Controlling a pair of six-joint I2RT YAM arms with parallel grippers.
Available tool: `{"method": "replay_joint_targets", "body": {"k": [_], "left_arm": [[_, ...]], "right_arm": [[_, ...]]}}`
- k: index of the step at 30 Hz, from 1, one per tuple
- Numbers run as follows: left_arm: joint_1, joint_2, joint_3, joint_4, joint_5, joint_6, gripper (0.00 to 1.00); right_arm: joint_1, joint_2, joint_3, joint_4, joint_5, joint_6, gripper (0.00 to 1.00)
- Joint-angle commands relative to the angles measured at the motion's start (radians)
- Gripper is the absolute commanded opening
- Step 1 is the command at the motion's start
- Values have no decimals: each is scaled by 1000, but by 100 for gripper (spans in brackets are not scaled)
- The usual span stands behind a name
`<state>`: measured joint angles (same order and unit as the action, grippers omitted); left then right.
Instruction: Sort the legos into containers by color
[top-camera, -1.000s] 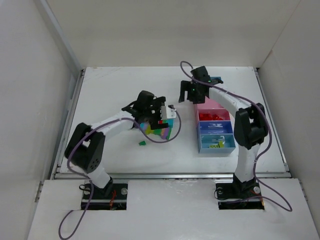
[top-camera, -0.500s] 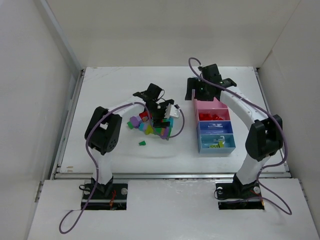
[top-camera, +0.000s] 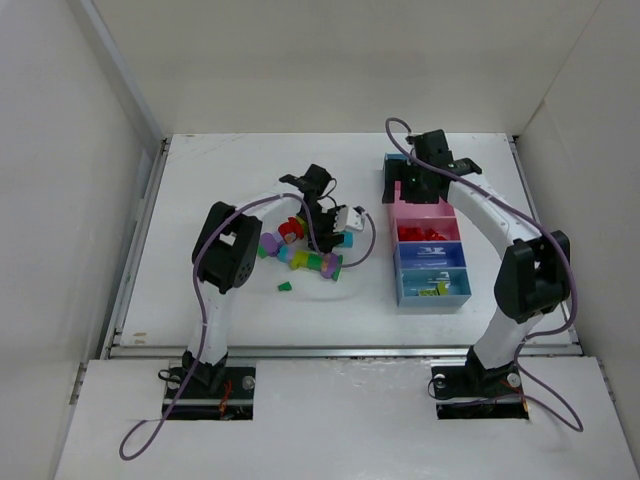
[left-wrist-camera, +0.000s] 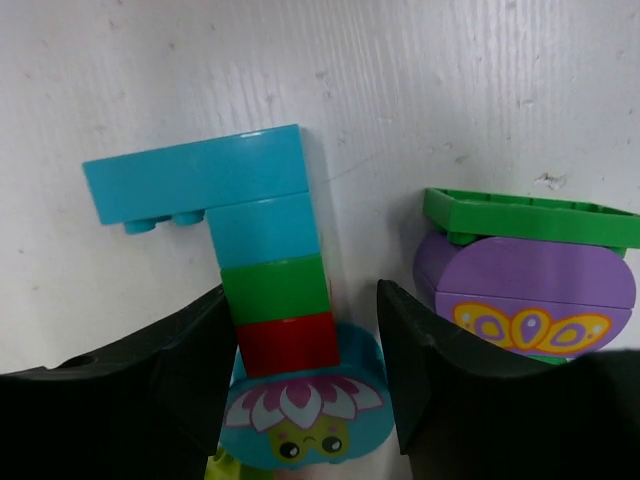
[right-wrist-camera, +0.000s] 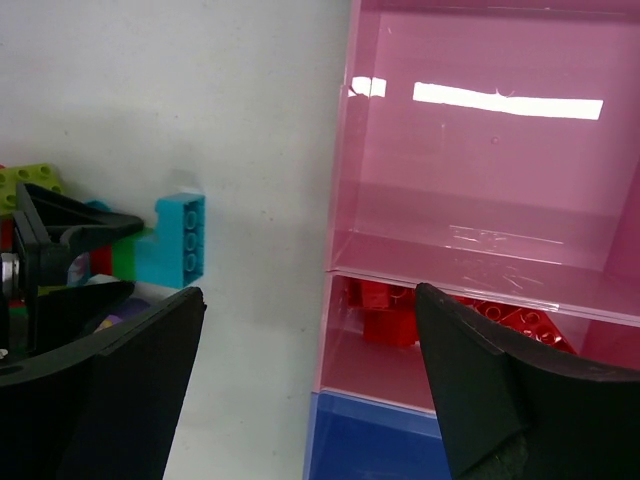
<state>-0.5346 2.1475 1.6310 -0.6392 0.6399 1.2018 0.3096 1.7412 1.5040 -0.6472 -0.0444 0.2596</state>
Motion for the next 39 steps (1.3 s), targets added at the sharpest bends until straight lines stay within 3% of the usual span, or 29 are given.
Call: {"method": "replay_joint_targets", "body": {"k": [1,4,8,9,10,15,22,24,25,28,29,32,39], "left_arm": [[2,-58,-39,-30,-80,12,53],[-7,-43,-33,45,-105,-56,51],[-34,-5,13,94,-105,-76,21],[-34,-5,23,95,-105,-76,6],[-34,-5,33,95,-105,-76,1],[-25,-113,33,84,-105,-96,0],[-25,-401,-63,300,-92,-183,0],[-37,-460,-95,355,-83,-206,0],[-38,-486,-109,375,-69,-215,0],[-76,-558,-152,429,-59,-249,0],[-85,-573,-164,441,-59,-272,0],[-119,-626,-215,490,-68,-292,0],[-165,-682,-258,490,-88,-301,0]], "right_arm": [[-12,-55,-2,12,15,-25,91],[-21,-55,-2,12,15,-25,91],[-21,-45,25,-20,15,-43,91],[-21,-45,25,-32,15,-54,91],[-21,-45,25,-32,15,-54,91],[-66,-110,35,-54,-78,-127,92],[-66,-285,24,-2,-274,-252,95],[-66,-334,-1,43,-378,-252,95],[-66,-360,-20,113,-523,-252,97],[-66,-436,-131,252,-763,-174,97],[-66,-446,-193,355,-788,-136,97],[-43,-457,-254,441,-804,-60,97],[-20,-473,-278,485,-832,-25,100]]}}
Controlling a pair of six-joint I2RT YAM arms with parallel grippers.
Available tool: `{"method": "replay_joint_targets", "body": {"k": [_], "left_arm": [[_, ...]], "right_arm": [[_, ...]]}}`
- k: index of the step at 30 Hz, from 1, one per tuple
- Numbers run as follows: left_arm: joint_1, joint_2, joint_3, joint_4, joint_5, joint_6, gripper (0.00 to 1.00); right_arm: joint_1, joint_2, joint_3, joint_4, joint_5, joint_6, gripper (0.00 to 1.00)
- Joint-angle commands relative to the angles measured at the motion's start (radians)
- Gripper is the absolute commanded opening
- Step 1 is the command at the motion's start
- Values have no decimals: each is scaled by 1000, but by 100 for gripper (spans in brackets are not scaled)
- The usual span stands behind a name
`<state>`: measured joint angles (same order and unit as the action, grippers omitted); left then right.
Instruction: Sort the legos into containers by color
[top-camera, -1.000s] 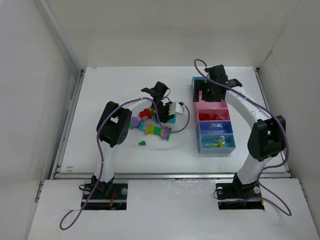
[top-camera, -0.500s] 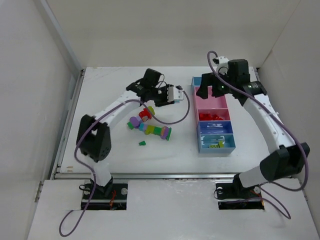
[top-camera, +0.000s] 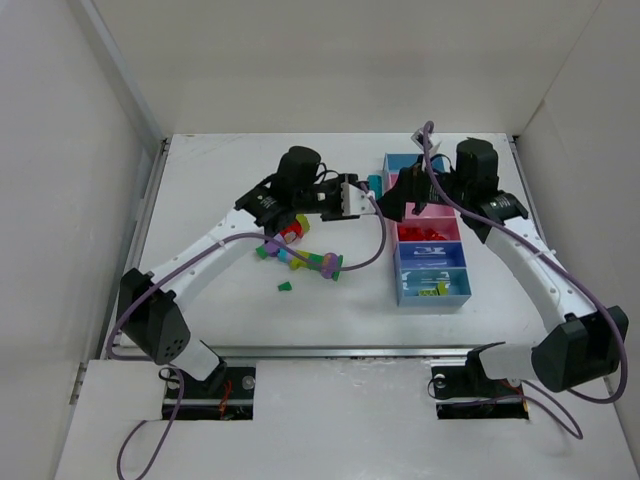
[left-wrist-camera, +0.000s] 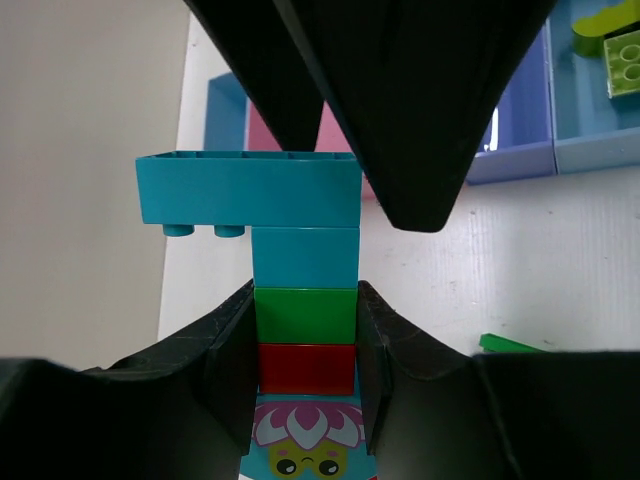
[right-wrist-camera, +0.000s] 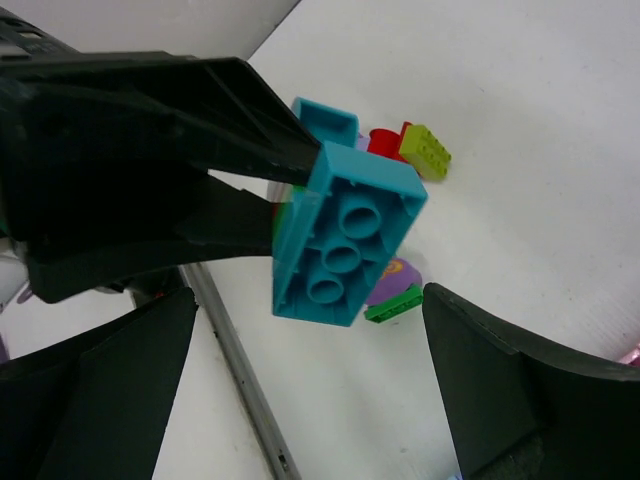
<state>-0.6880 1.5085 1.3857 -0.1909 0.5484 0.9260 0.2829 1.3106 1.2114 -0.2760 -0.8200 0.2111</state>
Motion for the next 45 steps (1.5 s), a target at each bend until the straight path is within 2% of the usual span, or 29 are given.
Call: {"method": "replay_joint_targets", "body": {"k": [1,5,8,9,12,14,15,16,19,23,28,31,37,41,44,45], "left_arm": [[-12,-54,-13,42,4,-26,0],[-33,-68,-23,42,-7,-26,0],[-42,-90,-33,42,-18,-26,0],[-42,-90,-33,42,-18,-26,0],[-42,-99,-33,42,-18,-41,0],[-51,-110,-33,53,-27,-53,0],[-51,-110,-33,53,-27,-53,0],[-51,-110,-33,44,-40,-53,0],[-51,-119,-51,34,-41,-64,0],[-42,-119,-86,34,-50,-120,0],[30,-96,-149,22,-50,-243,0],[60,-67,-149,-5,-50,-266,0],[70,-30,-149,-10,-27,-266,0],[70,4,-169,-19,-36,-188,0],[79,67,-169,-87,-112,-145,0],[93,77,-159,-96,-113,-145,0]], "right_arm": [[7,-42,14,113,-56,24,100],[7,-10,23,113,-57,43,94],[7,-1,23,113,-67,43,69],[7,-1,23,113,-67,43,55],[7,9,14,113,-77,53,54],[7,9,14,113,-87,62,45],[7,9,14,113,-87,62,38],[7,9,14,113,-77,71,22],[7,9,14,113,-67,80,0],[-48,-33,-27,113,-10,99,0],[-188,-99,-75,-47,279,109,0],[-188,-134,-84,-107,439,119,0],[-188,-148,-93,-143,512,119,0],[-188,-116,-84,-179,521,108,0],[-188,-88,-18,-336,675,96,0],[-188,-88,-9,-391,784,96,0]]}}
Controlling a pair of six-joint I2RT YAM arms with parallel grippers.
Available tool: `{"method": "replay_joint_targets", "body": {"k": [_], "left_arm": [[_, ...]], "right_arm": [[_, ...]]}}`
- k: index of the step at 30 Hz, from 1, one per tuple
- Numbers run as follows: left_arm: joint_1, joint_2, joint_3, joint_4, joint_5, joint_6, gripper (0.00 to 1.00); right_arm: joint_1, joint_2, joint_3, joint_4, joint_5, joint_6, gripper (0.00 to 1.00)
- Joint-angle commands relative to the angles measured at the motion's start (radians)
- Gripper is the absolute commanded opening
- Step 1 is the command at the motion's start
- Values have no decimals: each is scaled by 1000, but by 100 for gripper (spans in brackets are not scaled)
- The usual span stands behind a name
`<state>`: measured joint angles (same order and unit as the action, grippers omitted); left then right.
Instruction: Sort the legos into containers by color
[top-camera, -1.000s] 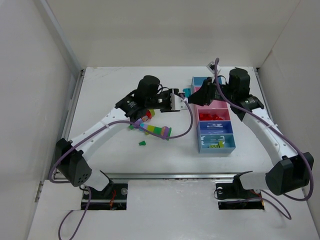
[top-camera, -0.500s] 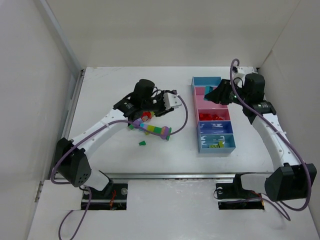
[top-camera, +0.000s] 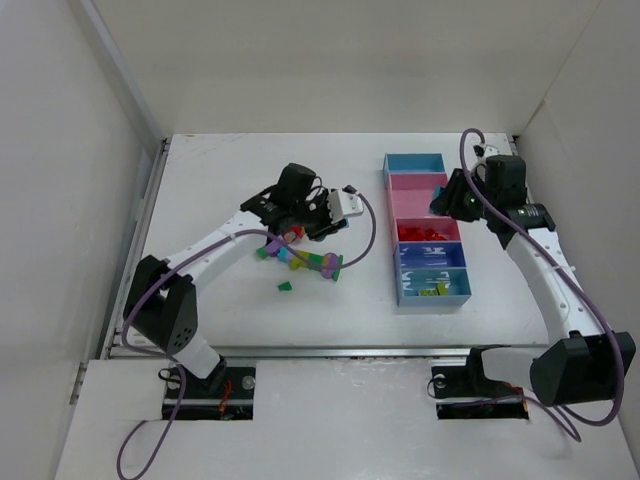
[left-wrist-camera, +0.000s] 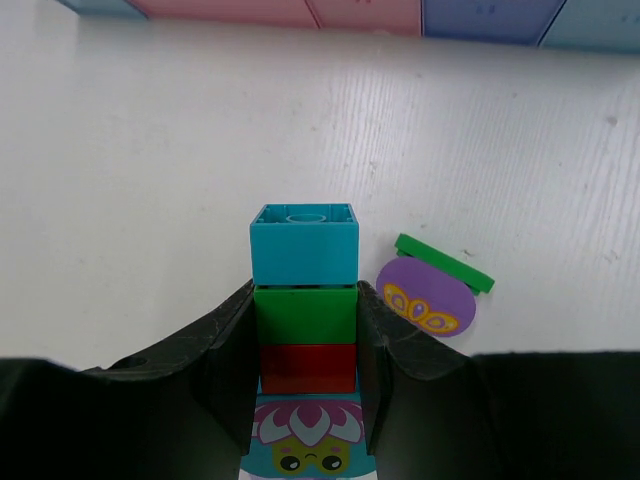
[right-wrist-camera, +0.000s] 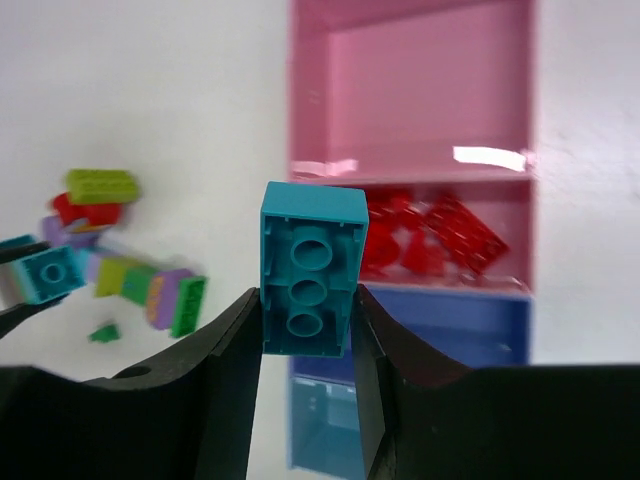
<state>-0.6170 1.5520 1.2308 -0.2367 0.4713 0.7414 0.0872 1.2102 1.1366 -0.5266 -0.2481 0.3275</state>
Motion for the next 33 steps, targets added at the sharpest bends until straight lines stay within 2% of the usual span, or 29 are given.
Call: {"method": "replay_joint_targets", "body": {"k": [1,3,8,10,14,18,21,26,31,33], "left_arm": [[31,34,-4,-50,-19,27,0],[49,34,-13,-12,33,16,0],[49,34,-22,112,44,-5,0],[49,46,-22,125,44,15,0],[59,78,-22,178,35,56,0],[108,123,13,198,44,-7,0],[134,148,44,224,44,-36,0],[171,261,191,226,55,-74,0],[209,347,309,226,55,-96,0],[223,385,350,226,46,-114,0]], "right_arm": [[8,0,66,-230,251,4,0],[8,-47,29,-280,276,76,0],[8,-198,-89,-322,308,283,0],[8,-198,-100,-322,338,344,0],[8,-166,-77,-267,406,354,0],[8,-54,8,-175,388,306,0],[8,95,112,-151,363,280,0],[8,378,372,-109,304,280,0],[-1,511,465,-41,313,370,0],[-10,558,479,42,293,412,0]]}}
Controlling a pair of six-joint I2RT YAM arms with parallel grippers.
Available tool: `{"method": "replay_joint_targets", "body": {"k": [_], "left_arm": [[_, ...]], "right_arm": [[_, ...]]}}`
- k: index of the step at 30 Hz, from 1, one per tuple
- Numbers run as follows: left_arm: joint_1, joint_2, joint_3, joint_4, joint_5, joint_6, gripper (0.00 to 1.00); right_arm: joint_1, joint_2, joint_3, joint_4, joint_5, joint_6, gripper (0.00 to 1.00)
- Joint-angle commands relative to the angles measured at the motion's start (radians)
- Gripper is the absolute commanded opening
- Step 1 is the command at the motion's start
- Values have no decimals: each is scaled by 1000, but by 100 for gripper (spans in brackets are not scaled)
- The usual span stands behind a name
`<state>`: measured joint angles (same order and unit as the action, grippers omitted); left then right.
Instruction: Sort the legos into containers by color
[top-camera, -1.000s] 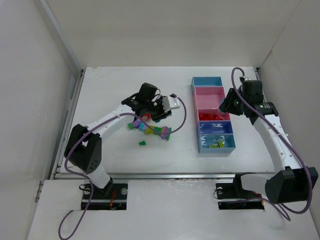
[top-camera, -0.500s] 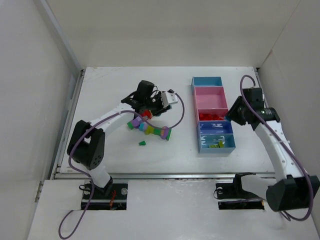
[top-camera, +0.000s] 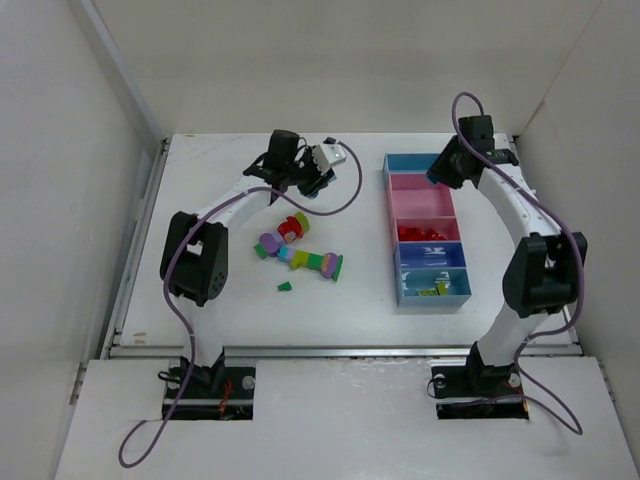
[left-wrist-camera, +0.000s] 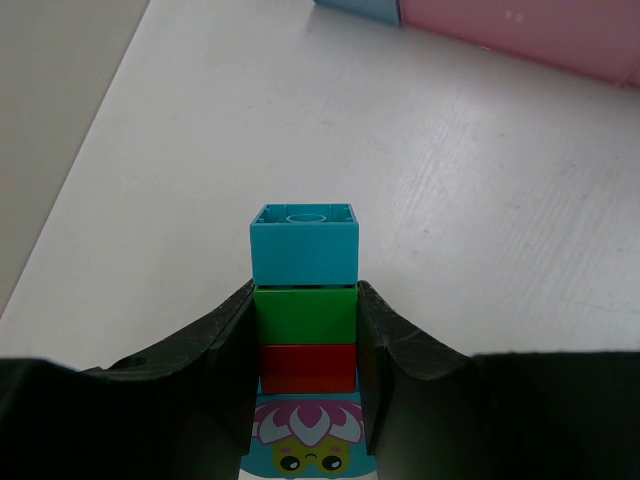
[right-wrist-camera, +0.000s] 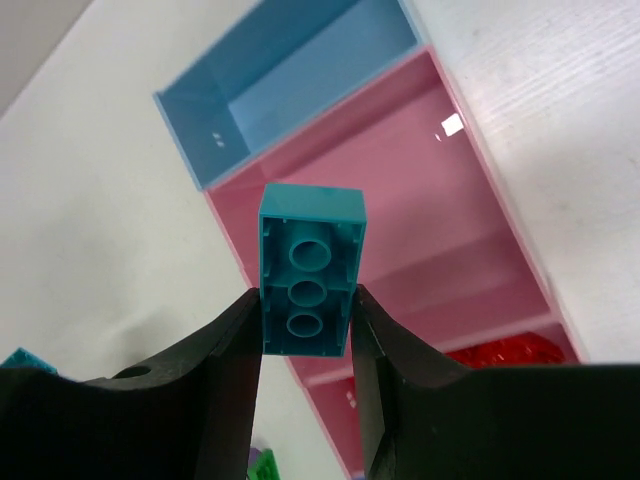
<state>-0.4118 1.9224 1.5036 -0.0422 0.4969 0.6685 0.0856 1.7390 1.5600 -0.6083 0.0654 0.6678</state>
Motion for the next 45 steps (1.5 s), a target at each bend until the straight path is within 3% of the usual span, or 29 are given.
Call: {"method": "replay_joint_targets", "body": {"k": [1,3,11,30,31,34,37,38,39,41,44,45], "left_arm": [[27,29,90,31,20,-41,0],[27,67,116,31,20,-50,0],[56,112,185,50,51,-106,0],[85,121,176,88,49,-153,0],[85,121,176,88,49,-153,0],[85,121,167,88,49,-153,0],[85,112,167,88,58,-153,0],[85,112,167,88,58,-153,0],[85,112,167,88,69,-153,0],[85,112,167,88,83,-144,0],[85,102,167,88,124,-124,0],[85,90,167,88,138,-124,0]], "right_arm": [[-9,48,64,161,-36,91,0],[-9,98,93,279,-99,134,0],[-9,359,233,396,-147,357,0],[-18,428,198,433,-128,516,2],[-18,429,207,433,-128,516,5],[-29,439,207,433,-170,516,31],[-38,439,198,433,-193,516,64],[-38,439,198,433,-193,516,64],[-38,427,198,433,-205,516,74],[-38,416,198,433,-219,494,81],[-38,389,212,433,-231,389,95],[-38,377,234,433,-231,342,95]]}}
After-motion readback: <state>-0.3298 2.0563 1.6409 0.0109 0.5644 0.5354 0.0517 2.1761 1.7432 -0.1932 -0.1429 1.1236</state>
